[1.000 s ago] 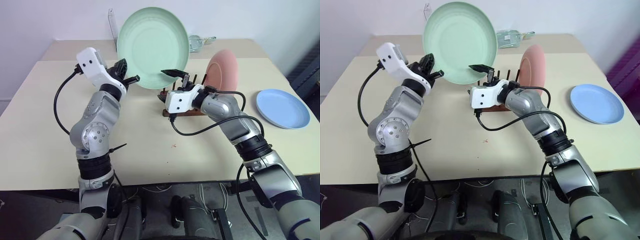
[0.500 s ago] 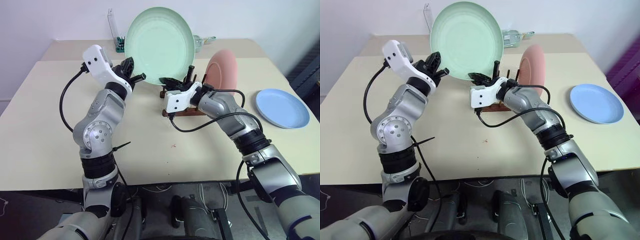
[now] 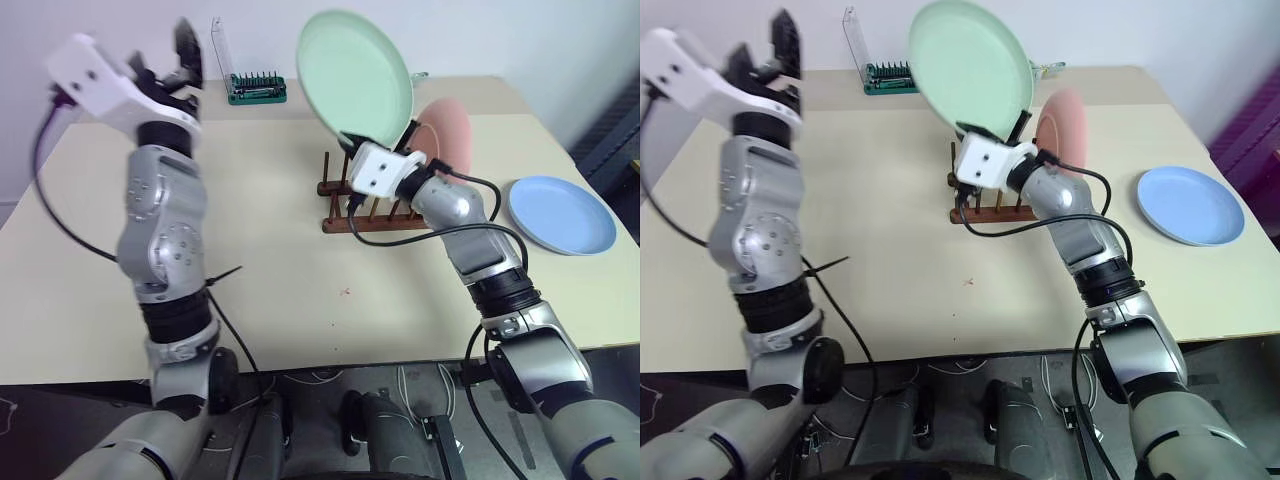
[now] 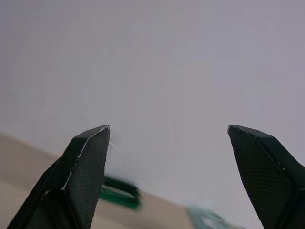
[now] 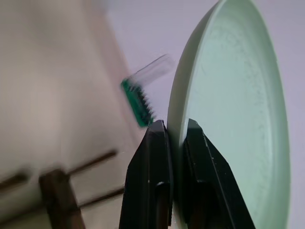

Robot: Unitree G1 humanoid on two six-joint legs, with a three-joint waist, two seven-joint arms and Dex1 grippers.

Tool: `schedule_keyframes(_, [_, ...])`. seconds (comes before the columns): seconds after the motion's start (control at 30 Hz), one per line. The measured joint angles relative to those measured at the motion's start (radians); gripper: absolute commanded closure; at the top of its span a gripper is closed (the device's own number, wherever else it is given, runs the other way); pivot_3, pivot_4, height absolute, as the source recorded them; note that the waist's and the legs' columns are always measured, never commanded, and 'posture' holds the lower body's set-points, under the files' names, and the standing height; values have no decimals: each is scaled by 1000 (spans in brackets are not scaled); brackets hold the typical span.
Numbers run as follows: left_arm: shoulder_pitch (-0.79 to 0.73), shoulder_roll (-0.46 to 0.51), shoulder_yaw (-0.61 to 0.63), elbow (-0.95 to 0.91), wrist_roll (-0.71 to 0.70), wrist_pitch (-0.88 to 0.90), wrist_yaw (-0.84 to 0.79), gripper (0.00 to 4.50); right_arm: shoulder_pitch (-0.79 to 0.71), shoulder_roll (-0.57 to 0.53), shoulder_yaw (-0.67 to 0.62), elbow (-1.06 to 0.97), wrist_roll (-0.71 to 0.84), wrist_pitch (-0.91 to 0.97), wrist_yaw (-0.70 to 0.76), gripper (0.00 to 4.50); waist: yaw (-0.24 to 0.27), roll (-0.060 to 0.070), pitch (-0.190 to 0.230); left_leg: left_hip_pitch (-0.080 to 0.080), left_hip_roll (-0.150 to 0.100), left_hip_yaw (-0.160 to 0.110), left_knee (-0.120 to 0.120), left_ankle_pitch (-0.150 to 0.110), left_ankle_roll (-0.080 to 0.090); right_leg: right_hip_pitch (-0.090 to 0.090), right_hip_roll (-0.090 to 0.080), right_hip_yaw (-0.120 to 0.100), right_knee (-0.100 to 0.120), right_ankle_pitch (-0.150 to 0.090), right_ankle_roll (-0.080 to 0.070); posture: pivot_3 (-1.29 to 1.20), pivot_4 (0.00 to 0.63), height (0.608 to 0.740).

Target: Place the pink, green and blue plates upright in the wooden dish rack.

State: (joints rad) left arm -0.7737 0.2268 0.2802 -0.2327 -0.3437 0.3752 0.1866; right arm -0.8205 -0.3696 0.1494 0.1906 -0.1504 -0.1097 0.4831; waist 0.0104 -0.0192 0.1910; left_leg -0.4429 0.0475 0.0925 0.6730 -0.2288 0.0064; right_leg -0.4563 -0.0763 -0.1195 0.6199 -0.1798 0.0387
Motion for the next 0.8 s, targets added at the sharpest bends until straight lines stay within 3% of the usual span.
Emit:
schedule_keyframes(0.13, [90,164,-120,76,95,92,-140,457,1,84,-155,-165,377,368,50,4500,5,1,0,0,1,-1,1,0,0,1,-2,0,1,0,0,0,150,730])
schedule_keyframes(0.2, [195,204,-190,79,60,181,-288,457,-12,75,-254,-225,586,605,60,4500,4,1,0,0,1,-3,1,-1,1,1,-4,0,1,0,0,0,150,730])
schedule_keyframes(0.3, [312,200,-271,80,4,211,-454,457,-13,57,-333,-268,750,808,43,4500,0,1,0,-3,1,-2,1,-1,2,-4,-4,0,0,0,0,0,150,730])
schedule_keyframes(0.5, [388,219,-318,-88,-105,202,-698,457,-19,56,-415,-262,862,969,-71,4500,-1,6,0,-1,2,-1,-1,-1,2,-4,-3,1,1,0,-1,0,150,730])
schedule_keyframes(0.8, [440,184,-353,-105,-119,228,-738,457,-20,59,-473,-227,922,1068,-177,4500,0,6,0,0,2,-1,-1,-1,2,-3,-3,2,0,-1,1,0,150,730])
